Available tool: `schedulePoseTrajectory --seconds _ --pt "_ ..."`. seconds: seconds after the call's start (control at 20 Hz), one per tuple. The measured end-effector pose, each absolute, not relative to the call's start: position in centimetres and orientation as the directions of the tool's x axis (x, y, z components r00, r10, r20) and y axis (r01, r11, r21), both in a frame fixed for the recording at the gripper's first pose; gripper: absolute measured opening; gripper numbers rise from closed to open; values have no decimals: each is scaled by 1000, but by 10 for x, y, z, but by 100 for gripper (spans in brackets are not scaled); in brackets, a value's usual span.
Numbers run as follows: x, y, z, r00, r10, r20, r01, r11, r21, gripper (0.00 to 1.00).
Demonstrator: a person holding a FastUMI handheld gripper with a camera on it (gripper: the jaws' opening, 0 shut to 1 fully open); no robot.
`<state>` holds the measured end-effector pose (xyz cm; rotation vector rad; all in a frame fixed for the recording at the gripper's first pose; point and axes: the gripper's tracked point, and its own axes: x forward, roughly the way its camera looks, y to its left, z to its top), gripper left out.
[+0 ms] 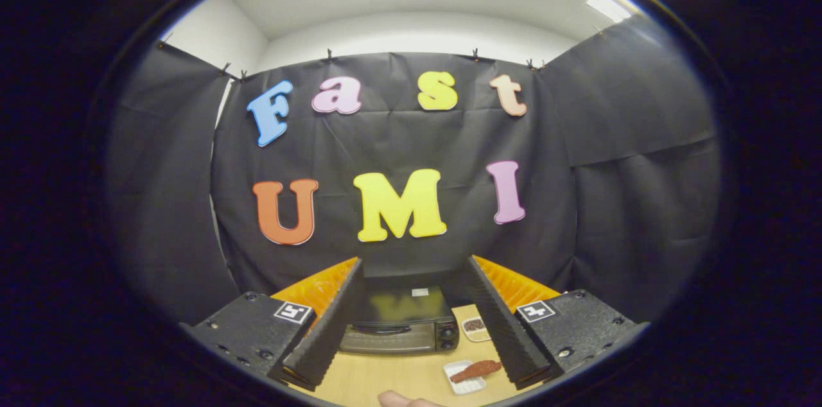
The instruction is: Open the toaster oven, put the food inside, and close the toaster oven door.
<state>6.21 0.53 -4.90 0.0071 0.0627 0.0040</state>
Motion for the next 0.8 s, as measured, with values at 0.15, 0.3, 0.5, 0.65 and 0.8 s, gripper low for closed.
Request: schedulePoseTrajectory --seconds 0.15,0.3,0.5,0.65,0.8 --pt "103 9 -87 992 -3 -127 -3 999 -49 100" --pt "138 14 -139 974 -22 -225 11 999 -52 100" --pt "189 28 -214 920 -31 -391 4 998 -70 100" --pt "212 39 -262 880 -4 -475 -12 999 -31 100" --pt "234 48 -297 854 -10 -520 -3 1000 -24 100"
